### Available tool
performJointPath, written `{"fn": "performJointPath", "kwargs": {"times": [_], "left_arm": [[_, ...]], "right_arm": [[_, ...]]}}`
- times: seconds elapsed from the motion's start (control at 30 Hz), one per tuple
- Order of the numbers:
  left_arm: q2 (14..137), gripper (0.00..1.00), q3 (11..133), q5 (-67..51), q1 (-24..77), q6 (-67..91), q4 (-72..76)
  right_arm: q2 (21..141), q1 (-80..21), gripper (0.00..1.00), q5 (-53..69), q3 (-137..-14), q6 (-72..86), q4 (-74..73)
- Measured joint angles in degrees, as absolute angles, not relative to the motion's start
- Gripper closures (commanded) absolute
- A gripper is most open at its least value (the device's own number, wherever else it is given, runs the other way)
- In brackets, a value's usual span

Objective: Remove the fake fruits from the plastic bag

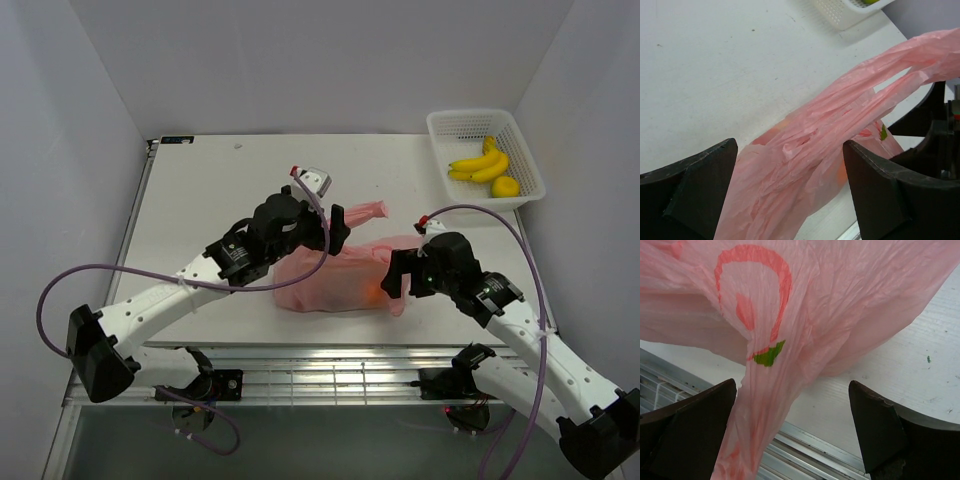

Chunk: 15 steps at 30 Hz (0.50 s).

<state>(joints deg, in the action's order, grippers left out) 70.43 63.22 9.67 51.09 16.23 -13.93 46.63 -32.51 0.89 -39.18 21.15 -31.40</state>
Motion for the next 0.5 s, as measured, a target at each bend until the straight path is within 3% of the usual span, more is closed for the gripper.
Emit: {"fn": "performJointPath", "kwargs": {"times": [0.1, 0.13, 0.17, 0.2, 0.23, 0.27, 0.5], "left_arm": [[73.4, 0.02, 65.8, 10.2, 51.7, 13.8, -14.6], [74.1, 0.05, 66.2, 10.2, 52.2, 13.1, -14.7], [74.6, 0.17, 66.3, 10.1, 52.7, 12.6, -14.7], [75.0, 0.58, 66.3, 10.2, 53.2, 12.3, -15.0], [75.2, 0.78, 66.3, 10.3, 53.5, 12.3, -15.1], [75.5, 0.98, 66.3, 10.9, 53.8, 11.9, -15.1], [76.5, 1.00, 69.3, 21.4, 54.5, 12.1, -12.9]], "right_arm": [[45.5, -32.6, 0.20, 2.0, -38.7, 21.9, -31.4], [45.3, -32.6, 0.36, 2.3, -38.7, 22.1, -31.4], [45.1, -32.6, 0.47, 2.7, -38.5, 21.9, -31.2], [44.9, -32.6, 0.61, 3.1, -38.3, 22.1, -31.1], [44.7, -32.6, 0.90, 3.4, -38.0, 22.2, -30.9], [44.5, -32.6, 0.92, 3.5, -37.6, 22.2, -30.6], [44.1, -32.6, 0.92, -1.0, -40.6, 22.3, -31.9]]}}
